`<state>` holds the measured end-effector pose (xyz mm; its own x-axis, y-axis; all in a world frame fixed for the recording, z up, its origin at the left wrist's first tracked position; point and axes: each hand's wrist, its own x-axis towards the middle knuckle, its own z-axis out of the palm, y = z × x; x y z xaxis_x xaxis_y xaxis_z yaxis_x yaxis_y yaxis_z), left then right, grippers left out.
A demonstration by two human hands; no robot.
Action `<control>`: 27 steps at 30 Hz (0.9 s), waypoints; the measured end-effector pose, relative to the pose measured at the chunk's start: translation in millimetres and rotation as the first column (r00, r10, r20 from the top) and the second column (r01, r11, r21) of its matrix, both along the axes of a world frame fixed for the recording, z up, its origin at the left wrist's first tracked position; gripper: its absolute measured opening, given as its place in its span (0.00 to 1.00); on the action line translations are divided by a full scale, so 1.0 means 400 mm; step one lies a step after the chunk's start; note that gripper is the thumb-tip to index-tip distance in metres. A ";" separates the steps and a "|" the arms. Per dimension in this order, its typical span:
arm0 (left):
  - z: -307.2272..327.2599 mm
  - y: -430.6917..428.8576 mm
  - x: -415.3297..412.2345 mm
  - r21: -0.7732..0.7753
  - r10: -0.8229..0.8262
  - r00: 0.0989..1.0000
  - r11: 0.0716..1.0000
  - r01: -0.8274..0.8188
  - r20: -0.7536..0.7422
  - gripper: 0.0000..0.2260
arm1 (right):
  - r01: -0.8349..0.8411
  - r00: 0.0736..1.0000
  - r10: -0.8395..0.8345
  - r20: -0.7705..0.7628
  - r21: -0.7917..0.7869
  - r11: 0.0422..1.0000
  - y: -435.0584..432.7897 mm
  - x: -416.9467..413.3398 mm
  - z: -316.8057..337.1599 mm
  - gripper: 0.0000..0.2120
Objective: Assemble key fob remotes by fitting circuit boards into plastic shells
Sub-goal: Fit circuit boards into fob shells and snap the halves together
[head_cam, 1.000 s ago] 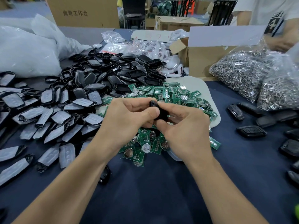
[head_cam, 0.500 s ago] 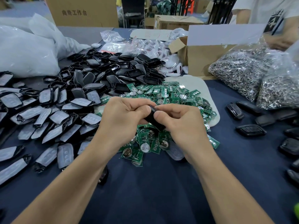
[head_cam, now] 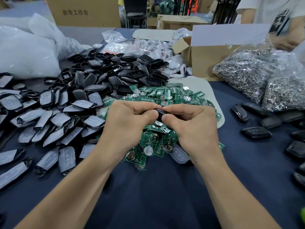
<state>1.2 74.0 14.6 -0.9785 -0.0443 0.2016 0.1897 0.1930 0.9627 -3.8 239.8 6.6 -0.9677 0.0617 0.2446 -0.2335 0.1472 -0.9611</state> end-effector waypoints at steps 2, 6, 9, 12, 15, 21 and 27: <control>-0.001 0.005 0.001 -0.022 0.010 0.998 1.000 -0.011 -0.054 0.13 | 0.023 0.999 -0.022 -0.037 0.026 0.999 -0.006 0.005 -0.001 0.12; -0.009 0.005 -0.004 0.023 0.034 0.997 0.999 -0.033 -0.072 0.13 | 0.030 0.998 -0.029 -0.058 0.019 0.999 -0.013 0.007 0.004 0.12; -0.014 -0.002 -0.011 0.128 0.053 0.998 0.990 -0.051 -0.019 0.13 | -0.006 1.000 0.005 -0.022 -0.030 1.000 -0.002 0.001 0.008 0.10; -0.015 -0.003 -0.013 0.222 -0.006 0.999 0.975 -0.003 0.042 0.12 | -0.012 0.998 0.013 -0.069 0.012 1.000 0.006 0.002 0.015 0.10; -0.018 0.003 -0.014 0.275 -0.062 0.996 0.961 0.041 0.070 0.10 | 0.017 0.992 -0.008 -0.123 0.067 0.998 0.007 0.007 0.021 0.11; -0.007 0.006 -0.002 0.028 -0.047 0.995 0.998 0.049 -0.090 0.11 | 0.147 0.969 -0.106 -0.222 0.178 0.973 0.004 0.019 0.024 0.11; -0.003 0.009 0.006 -0.011 0.002 0.986 1.000 -0.004 -0.165 0.16 | 0.183 0.960 -0.127 -0.249 0.214 0.959 -0.003 0.028 0.027 0.10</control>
